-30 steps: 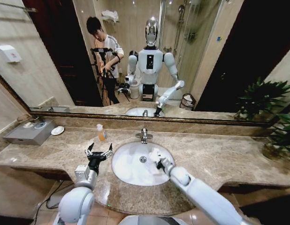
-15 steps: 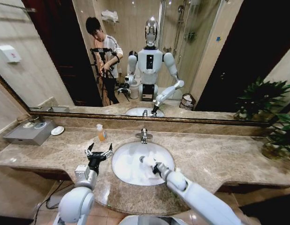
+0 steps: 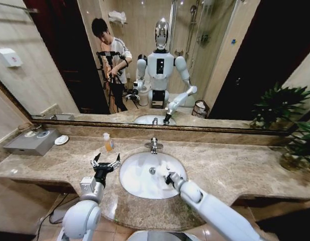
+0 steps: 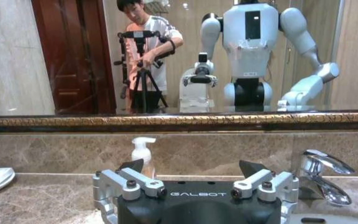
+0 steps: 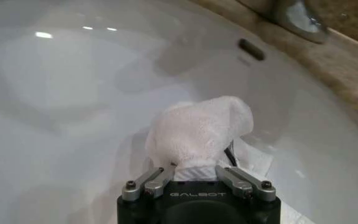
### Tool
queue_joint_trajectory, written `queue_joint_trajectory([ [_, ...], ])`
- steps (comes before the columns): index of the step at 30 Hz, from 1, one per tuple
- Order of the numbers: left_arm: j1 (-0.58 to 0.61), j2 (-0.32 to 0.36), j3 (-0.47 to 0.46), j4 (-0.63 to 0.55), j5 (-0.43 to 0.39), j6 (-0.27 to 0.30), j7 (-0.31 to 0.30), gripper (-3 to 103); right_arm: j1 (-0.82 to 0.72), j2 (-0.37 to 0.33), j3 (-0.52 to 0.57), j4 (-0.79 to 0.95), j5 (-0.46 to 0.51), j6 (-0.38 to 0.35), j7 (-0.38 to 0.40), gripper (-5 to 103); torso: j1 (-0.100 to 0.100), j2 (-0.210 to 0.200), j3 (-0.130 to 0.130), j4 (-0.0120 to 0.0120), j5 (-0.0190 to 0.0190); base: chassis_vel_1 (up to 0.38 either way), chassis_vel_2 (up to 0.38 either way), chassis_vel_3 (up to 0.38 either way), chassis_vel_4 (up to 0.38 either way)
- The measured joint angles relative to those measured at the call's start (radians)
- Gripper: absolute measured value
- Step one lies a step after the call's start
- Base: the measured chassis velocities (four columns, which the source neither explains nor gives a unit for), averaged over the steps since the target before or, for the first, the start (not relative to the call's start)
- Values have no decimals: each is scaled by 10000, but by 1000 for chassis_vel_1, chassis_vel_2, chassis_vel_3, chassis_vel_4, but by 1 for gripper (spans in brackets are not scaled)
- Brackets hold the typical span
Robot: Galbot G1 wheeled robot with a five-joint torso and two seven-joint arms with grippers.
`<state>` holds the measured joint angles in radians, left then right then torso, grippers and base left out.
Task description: Pick up the towel from the sink counter and wipe the mirror surface.
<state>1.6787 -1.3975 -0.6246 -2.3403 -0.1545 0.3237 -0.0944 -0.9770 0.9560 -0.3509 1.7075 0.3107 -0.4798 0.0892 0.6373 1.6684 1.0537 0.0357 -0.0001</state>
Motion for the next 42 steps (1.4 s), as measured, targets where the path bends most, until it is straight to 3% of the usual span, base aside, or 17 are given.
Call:
queue_joint_trajectory([
  [6,-1,0,1,0,0,1,0,100,210,239,-97,-238,-250,121,-52,12,0,0,0,1,2,0,0,0,0],
  [9,0,0,0,0,0,0,0,100,792,680,282,-988,-170,94,-9,12,1,0,0,4,-1,0,0,0,0],
  [15,0,-1,0,0,0,0,0,100,1231,858,741,-1657,-368,261,-35,12,2,0,1,5,-1,0,0,0,0],
  [24,0,0,1,0,0,0,0,100,184,211,472,-685,-627,516,-197,12,1,0,0,-2,-1,0,0,0,0],
  [30,0,0,0,0,0,0,0,100,-172,22,-315,161,-629,657,-168,12,0,0,0,1,-2,0,0,0,0],
  [42,0,0,0,0,0,0,0,100,1584,1830,-25,-1741,-457,728,79,12,2,0,1,4,-2,0,0,0,0],
])
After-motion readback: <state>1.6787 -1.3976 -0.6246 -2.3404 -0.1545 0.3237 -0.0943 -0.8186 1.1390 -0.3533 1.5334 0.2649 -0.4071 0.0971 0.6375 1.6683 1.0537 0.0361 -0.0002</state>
